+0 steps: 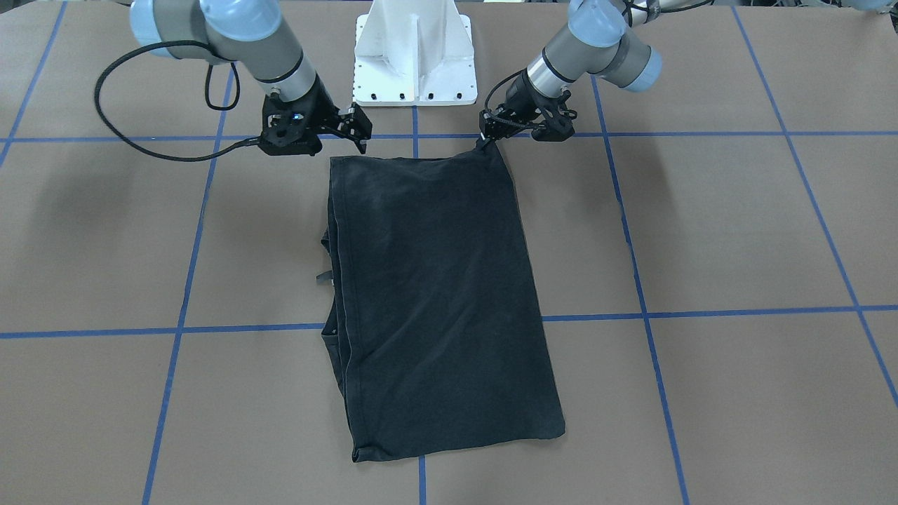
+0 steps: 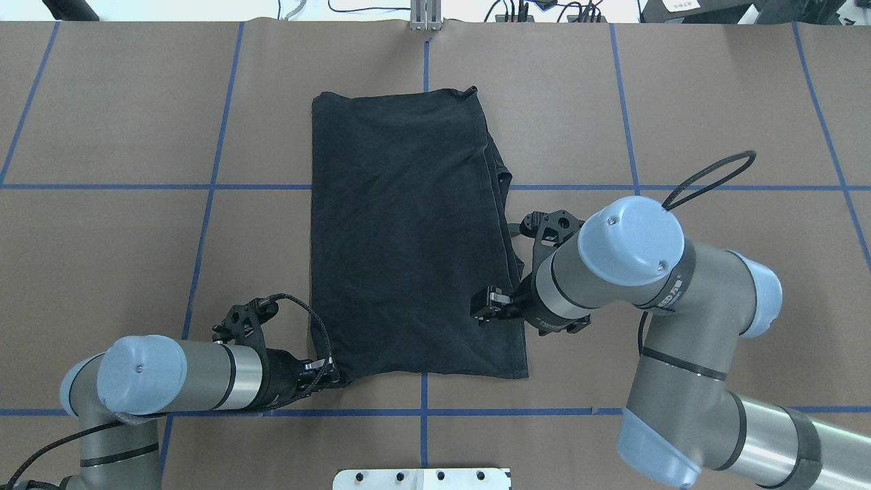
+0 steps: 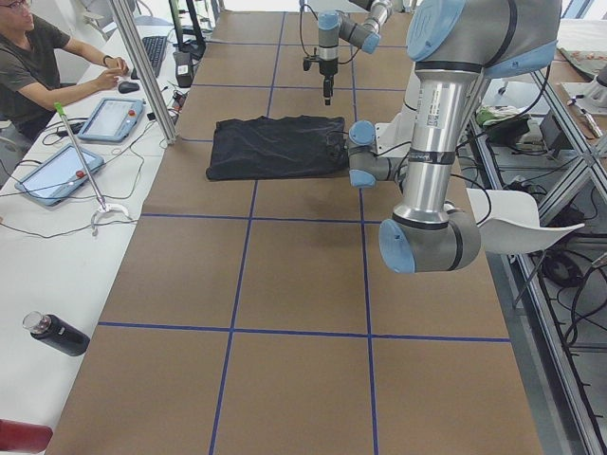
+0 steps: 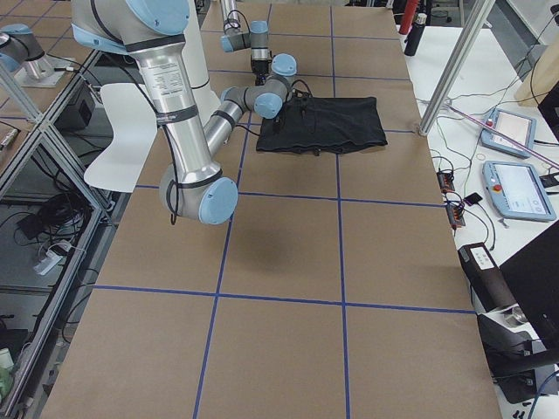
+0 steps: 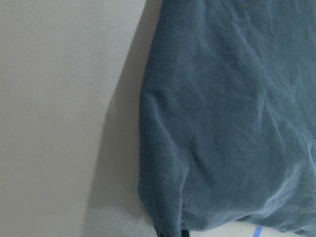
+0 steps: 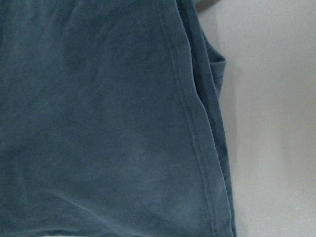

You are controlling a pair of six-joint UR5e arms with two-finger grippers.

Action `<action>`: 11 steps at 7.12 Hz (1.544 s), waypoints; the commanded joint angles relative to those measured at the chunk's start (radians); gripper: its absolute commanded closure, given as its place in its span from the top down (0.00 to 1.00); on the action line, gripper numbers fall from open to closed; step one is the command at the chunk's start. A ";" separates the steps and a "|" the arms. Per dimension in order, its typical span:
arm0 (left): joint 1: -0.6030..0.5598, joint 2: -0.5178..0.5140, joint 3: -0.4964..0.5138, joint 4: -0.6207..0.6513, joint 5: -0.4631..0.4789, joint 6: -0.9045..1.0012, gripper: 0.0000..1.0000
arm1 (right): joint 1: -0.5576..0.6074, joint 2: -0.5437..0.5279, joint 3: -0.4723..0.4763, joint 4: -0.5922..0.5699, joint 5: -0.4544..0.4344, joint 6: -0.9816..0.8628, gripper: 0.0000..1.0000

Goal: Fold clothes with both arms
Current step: 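Move the right gripper to the shirt's near corner and grasp it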

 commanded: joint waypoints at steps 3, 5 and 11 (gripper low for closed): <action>-0.001 0.001 -0.013 0.000 0.000 0.000 0.00 | -0.055 0.070 -0.130 -0.002 -0.040 0.010 1.00; 0.001 0.001 -0.013 0.000 0.000 0.000 0.00 | -0.065 0.064 -0.155 -0.003 -0.059 0.010 1.00; -0.001 0.003 -0.011 0.000 0.001 0.000 0.00 | -0.074 0.069 -0.189 -0.003 -0.067 0.010 1.00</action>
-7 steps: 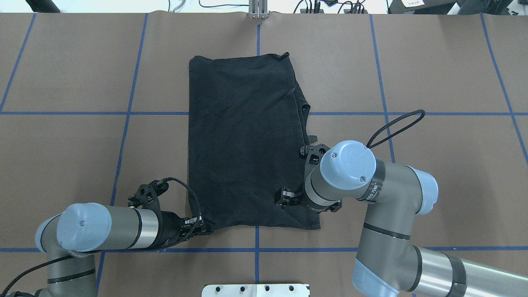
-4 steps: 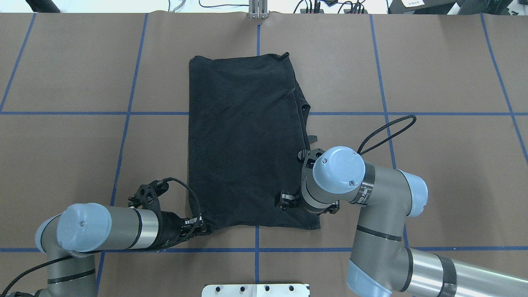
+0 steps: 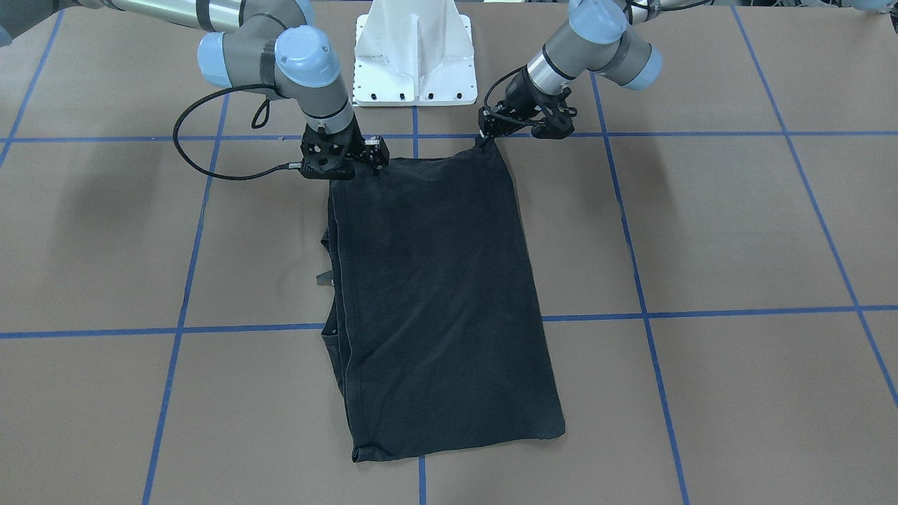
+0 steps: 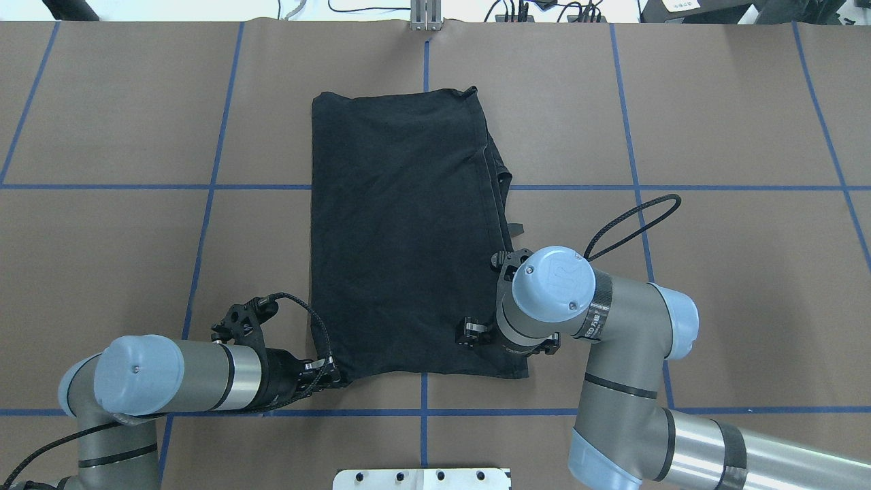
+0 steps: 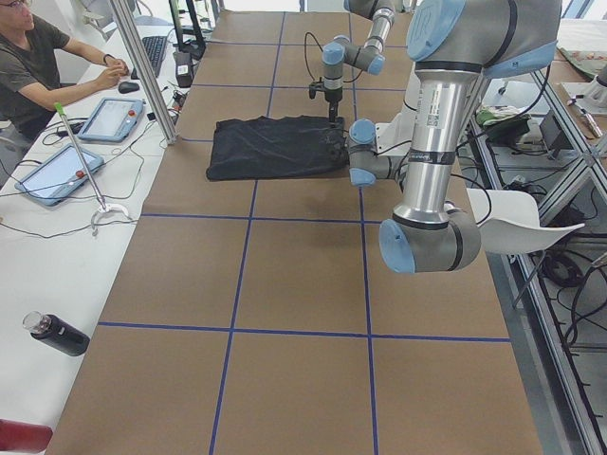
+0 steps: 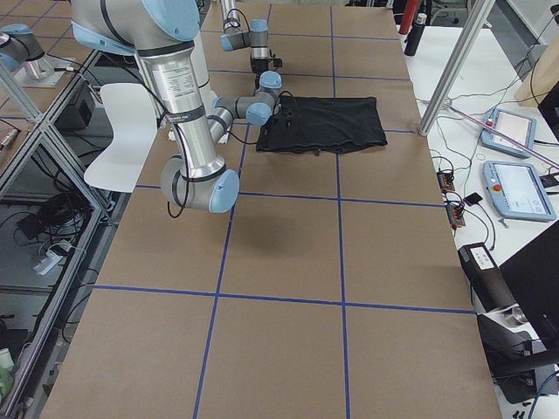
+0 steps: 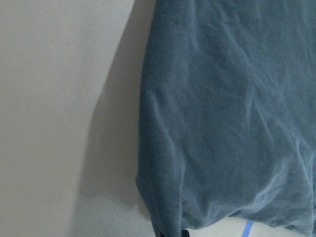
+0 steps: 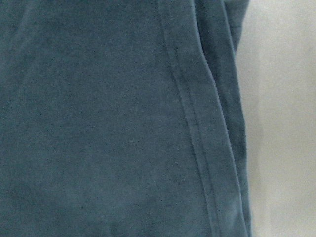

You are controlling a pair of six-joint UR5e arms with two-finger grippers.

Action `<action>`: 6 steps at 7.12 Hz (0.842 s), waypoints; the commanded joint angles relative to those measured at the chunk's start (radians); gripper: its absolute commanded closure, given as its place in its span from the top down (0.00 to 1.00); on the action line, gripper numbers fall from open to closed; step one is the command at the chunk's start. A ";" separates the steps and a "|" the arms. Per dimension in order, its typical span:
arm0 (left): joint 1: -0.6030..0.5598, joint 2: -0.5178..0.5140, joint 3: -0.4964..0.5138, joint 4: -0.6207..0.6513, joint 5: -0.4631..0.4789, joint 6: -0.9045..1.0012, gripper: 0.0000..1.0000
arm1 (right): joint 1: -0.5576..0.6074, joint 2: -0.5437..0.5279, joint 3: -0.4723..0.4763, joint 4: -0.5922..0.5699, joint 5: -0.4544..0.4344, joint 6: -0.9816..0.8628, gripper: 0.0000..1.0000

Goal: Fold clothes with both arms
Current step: 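Move the right gripper to the shirt's near corner and grasp it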

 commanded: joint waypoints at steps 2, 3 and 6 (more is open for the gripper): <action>-0.001 0.001 -0.002 0.000 0.000 0.000 0.00 | -0.012 0.000 -0.005 0.001 0.001 0.002 1.00; -0.001 0.003 -0.002 0.000 0.000 0.000 0.00 | -0.015 0.000 -0.005 0.001 0.001 0.003 1.00; -0.001 0.001 -0.002 0.000 0.000 0.000 0.00 | -0.015 -0.006 -0.005 0.002 0.006 0.002 1.00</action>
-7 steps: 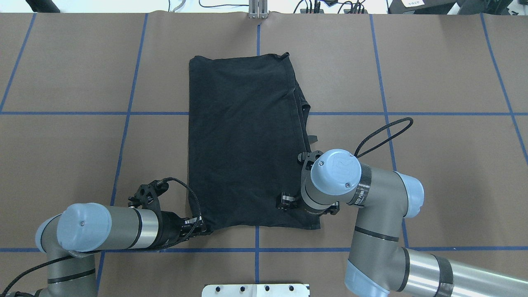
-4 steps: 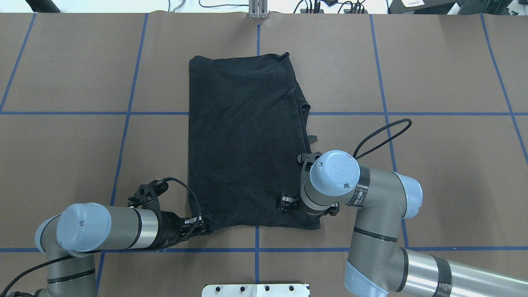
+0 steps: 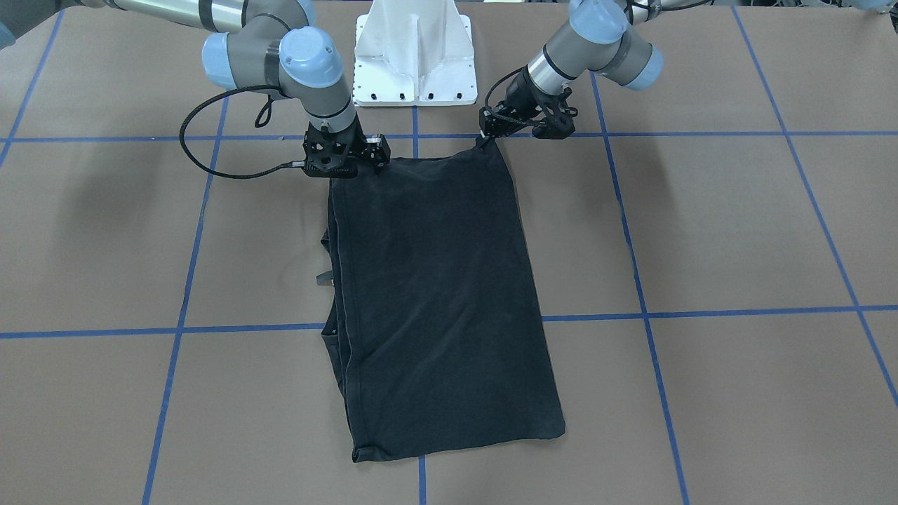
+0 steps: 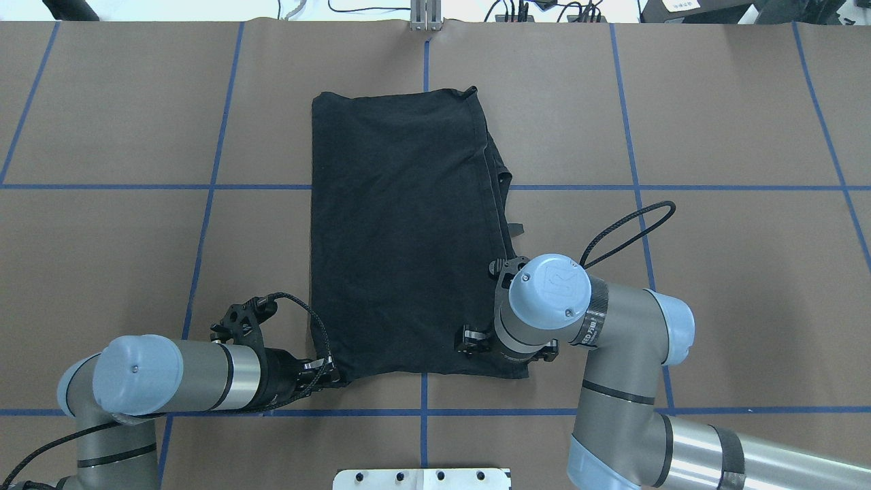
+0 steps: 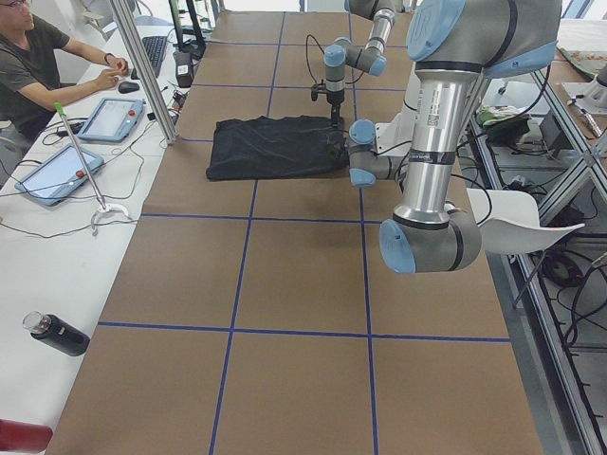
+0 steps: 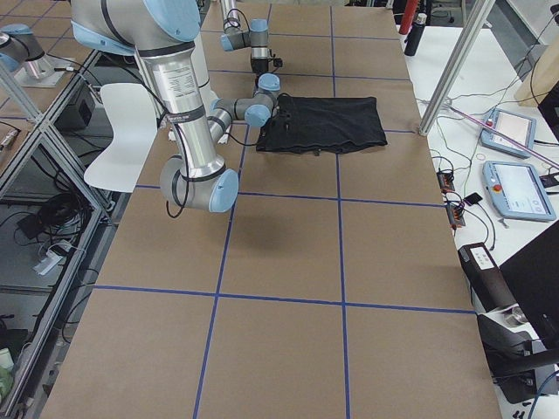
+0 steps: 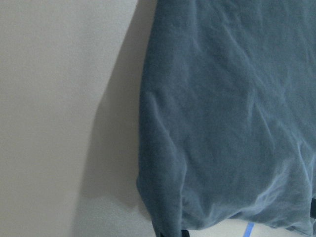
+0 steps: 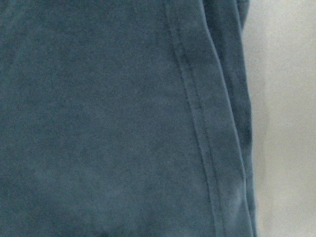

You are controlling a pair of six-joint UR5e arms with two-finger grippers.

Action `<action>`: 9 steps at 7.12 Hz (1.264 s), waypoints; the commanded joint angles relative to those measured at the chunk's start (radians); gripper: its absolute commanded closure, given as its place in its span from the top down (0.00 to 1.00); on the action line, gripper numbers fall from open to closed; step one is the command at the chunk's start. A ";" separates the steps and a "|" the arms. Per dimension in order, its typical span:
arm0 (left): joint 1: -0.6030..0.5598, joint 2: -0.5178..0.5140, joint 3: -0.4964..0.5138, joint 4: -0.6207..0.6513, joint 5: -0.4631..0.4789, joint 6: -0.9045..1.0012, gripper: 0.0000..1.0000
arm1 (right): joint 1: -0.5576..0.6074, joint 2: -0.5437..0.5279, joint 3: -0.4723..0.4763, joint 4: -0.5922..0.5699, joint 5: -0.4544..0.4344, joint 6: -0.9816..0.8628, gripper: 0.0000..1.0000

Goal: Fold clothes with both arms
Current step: 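Grasp the near edge of the shirt with both grippers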

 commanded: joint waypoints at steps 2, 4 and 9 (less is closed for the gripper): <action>0.000 -0.002 0.000 0.000 0.000 0.000 0.00 | 0.001 -0.007 0.000 0.000 0.003 0.000 1.00; 0.000 -0.001 0.000 0.000 0.000 -0.002 0.00 | 0.001 -0.007 0.000 0.000 0.002 0.000 1.00; 0.000 -0.001 -0.004 0.000 0.002 0.000 0.00 | 0.001 -0.007 -0.006 -0.008 0.000 0.001 0.70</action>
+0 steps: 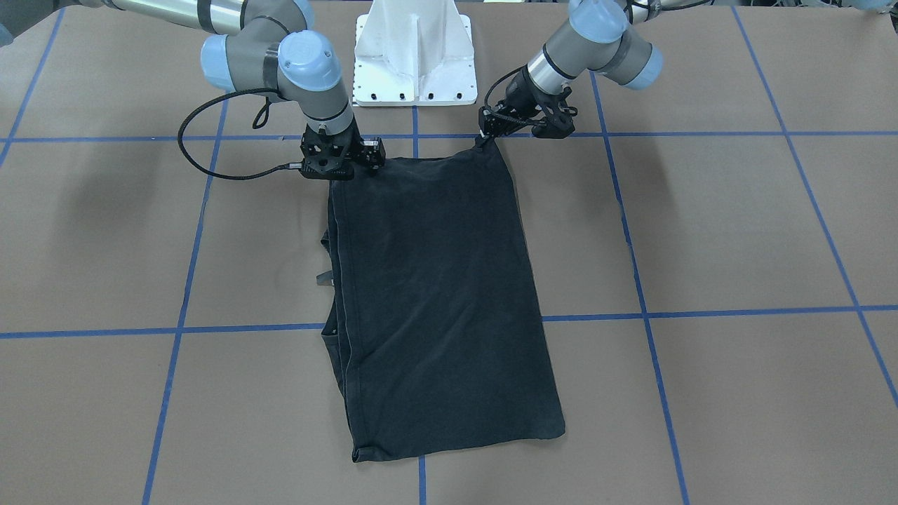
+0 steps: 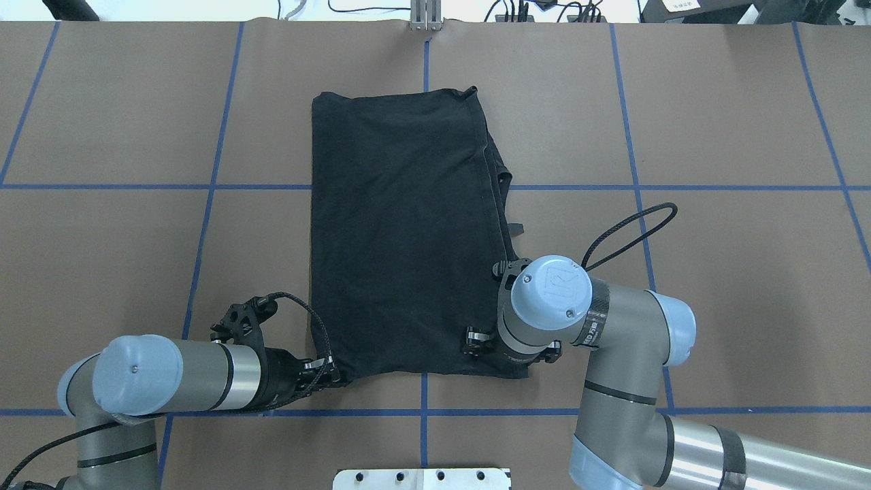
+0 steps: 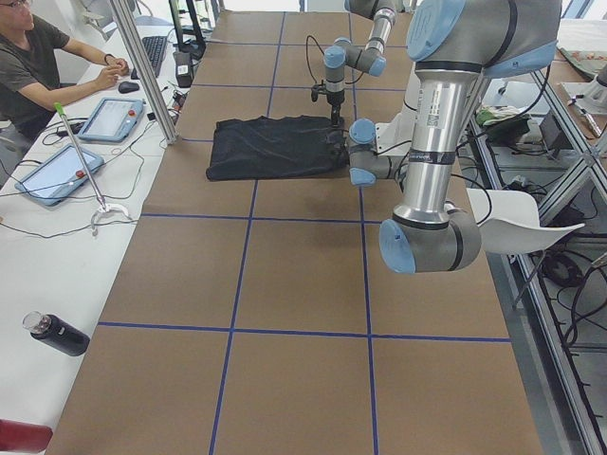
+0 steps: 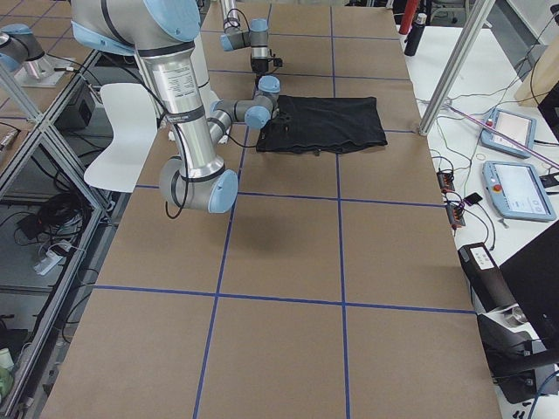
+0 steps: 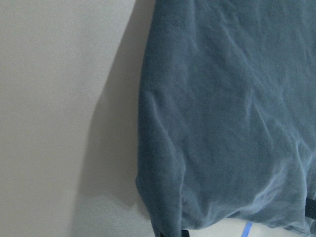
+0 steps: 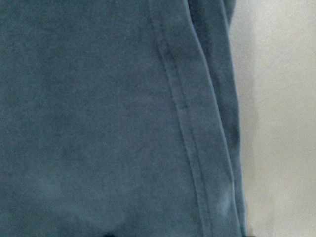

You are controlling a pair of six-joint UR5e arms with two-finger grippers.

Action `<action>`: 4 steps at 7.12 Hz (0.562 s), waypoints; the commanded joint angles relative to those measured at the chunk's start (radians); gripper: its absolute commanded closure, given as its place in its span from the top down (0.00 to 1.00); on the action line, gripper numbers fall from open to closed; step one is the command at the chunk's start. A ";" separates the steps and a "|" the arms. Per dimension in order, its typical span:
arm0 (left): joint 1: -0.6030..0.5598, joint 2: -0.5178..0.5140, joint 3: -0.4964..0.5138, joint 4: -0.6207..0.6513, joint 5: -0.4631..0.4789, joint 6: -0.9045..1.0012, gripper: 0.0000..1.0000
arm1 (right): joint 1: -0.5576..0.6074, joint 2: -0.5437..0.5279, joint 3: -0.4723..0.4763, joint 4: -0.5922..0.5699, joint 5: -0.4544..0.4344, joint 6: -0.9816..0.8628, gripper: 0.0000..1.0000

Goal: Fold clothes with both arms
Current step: 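Grasp the near edge of the shirt with both grippers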

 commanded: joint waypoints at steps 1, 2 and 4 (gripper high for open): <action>0.000 0.000 -0.001 0.000 0.000 0.000 0.00 | 0.000 0.000 0.001 -0.002 0.000 -0.001 0.60; 0.000 0.000 -0.001 0.000 0.000 -0.002 0.00 | 0.000 0.001 0.001 -0.002 0.000 -0.001 0.46; -0.002 0.000 -0.001 0.000 0.000 -0.002 0.00 | 0.000 0.004 0.001 0.001 -0.005 0.001 0.11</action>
